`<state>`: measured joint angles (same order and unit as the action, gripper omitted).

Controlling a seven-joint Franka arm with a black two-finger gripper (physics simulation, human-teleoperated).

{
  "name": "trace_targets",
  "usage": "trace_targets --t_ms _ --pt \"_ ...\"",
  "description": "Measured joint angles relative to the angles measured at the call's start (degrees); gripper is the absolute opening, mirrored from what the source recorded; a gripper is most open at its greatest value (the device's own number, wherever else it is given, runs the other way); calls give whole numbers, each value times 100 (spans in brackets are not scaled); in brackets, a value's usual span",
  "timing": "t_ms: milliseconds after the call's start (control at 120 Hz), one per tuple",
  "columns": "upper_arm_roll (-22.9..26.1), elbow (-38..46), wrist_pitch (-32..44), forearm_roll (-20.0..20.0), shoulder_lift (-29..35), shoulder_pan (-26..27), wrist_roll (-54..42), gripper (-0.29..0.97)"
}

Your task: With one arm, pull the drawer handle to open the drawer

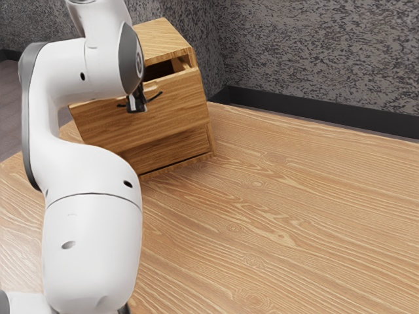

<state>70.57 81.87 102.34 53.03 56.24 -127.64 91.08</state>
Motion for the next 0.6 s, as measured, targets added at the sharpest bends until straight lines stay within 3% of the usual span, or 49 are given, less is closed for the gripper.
trace_targets --t_ms 600 --pt "-164 257 2 -28 100 278 5 6"
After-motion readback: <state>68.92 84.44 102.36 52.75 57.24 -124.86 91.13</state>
